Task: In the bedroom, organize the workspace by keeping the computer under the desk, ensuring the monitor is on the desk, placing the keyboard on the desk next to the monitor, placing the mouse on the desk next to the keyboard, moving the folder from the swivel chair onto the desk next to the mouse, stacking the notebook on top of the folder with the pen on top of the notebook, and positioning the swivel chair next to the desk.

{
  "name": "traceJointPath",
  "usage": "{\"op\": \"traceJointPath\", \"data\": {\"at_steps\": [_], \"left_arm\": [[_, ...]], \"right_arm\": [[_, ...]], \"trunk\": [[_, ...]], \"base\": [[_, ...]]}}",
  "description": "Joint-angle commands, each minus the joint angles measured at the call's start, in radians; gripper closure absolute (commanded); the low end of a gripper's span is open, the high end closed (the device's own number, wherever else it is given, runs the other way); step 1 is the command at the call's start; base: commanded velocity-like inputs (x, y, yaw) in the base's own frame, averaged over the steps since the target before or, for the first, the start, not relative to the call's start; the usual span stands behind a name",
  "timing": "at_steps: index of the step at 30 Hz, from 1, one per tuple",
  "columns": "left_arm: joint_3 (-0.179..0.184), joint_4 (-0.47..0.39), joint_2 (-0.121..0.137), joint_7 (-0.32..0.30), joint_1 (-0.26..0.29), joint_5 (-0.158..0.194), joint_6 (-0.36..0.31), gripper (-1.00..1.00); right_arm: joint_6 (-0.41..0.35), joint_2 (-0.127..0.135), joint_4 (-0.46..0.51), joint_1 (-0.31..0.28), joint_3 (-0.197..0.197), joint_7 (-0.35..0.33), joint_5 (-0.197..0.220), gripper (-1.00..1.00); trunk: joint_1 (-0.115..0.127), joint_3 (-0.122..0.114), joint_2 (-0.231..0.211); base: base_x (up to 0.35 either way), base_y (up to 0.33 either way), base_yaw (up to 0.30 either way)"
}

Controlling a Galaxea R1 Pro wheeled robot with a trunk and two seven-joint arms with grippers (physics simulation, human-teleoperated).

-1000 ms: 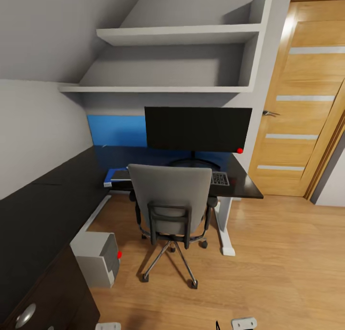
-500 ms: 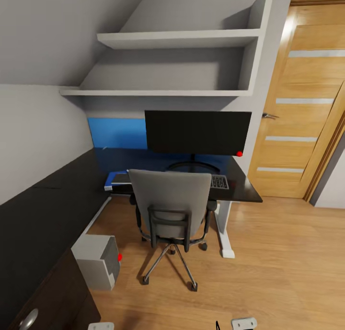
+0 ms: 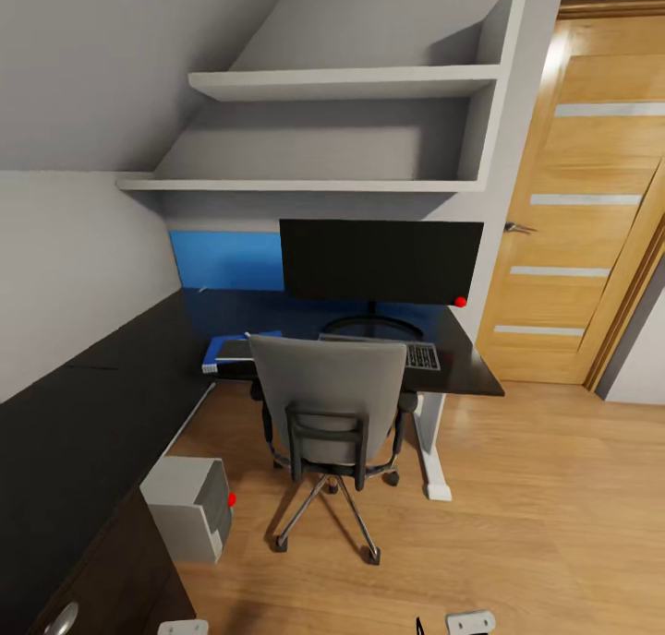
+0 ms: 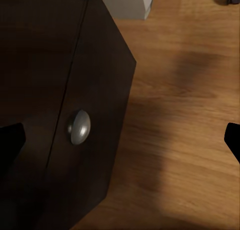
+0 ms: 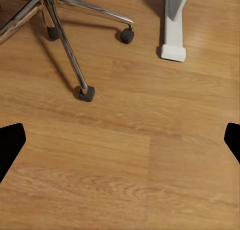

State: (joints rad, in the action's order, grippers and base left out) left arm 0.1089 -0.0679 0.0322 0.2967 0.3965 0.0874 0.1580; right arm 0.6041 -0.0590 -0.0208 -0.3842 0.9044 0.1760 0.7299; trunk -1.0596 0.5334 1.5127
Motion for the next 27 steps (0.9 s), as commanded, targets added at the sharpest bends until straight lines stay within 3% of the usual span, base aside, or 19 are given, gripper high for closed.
{"op": "traceJointPath", "data": {"at_steps": [1,27], "left_arm": [[0.009,0.001,0.000,0.002,0.001,0.009,0.003,-1.00],[0.005,0.004,-0.011,-0.001,0.001,0.014,-0.001,-1.00]], "right_arm": [[0.002,-0.001,-0.002,-0.001,0.008,0.007,0.000,-1.00],[0.002,-0.001,-0.002,0.000,0.008,0.007,0.000,-1.00]], "trunk": [[0.004,-0.002,-0.007],[0.104,-0.084,-0.189]], "base": [[0.000,0.000,0.000],[0.000,0.000,0.000]]}}
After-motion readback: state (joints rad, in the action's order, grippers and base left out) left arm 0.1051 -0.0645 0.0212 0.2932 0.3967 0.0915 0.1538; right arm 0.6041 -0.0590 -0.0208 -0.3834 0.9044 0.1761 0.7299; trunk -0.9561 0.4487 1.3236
